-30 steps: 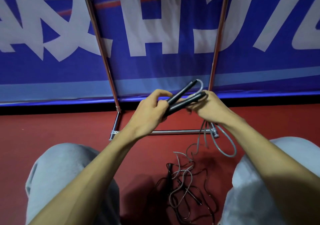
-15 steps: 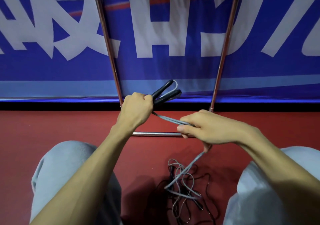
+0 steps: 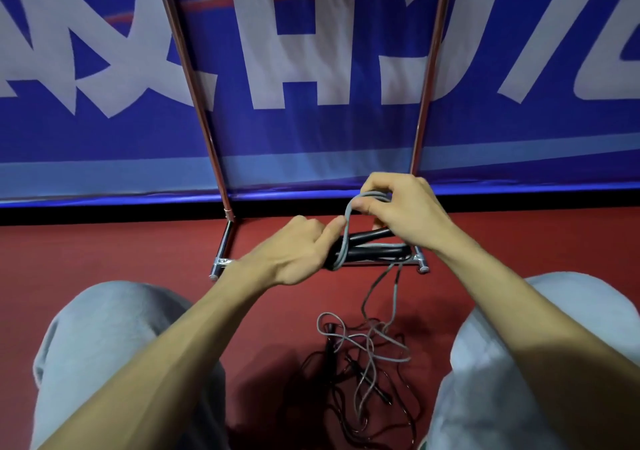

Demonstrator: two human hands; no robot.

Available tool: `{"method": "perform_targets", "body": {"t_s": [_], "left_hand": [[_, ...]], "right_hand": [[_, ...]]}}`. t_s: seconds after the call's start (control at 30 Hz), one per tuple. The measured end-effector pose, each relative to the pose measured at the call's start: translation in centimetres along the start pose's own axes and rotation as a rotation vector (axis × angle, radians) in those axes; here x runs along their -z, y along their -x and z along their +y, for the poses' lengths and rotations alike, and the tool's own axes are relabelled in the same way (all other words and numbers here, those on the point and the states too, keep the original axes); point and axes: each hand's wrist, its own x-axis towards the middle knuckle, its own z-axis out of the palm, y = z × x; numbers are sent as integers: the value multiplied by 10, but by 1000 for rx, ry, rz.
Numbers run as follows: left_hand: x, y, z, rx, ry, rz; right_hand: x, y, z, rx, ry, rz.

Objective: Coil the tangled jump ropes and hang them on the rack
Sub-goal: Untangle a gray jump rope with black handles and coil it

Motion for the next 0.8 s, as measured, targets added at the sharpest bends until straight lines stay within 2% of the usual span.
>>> {"method": "perform_targets", "body": {"t_s": [0.13,0.27,0.47,0.6,0.7,0.8], "left_hand": [[-8,2,-4,-89,18,31],[-8,4,-1,-148,168,116],[-3,9,3,-308,239,52],[7,10,2,-312,443,51],[17,9,10,-288,747,160],[24,5,11,-150,864,288]], "right_hand": [[-5,3,0,-234,-301,-189],[5,1,1,-349,-427,-143],[20,-1,-1,-507,-579,-129],[25,-6,3,-694,-954,-190],[22,-6,0,-628,-1074,-292],[17,-4,-4,-510,-994,-298]]}}
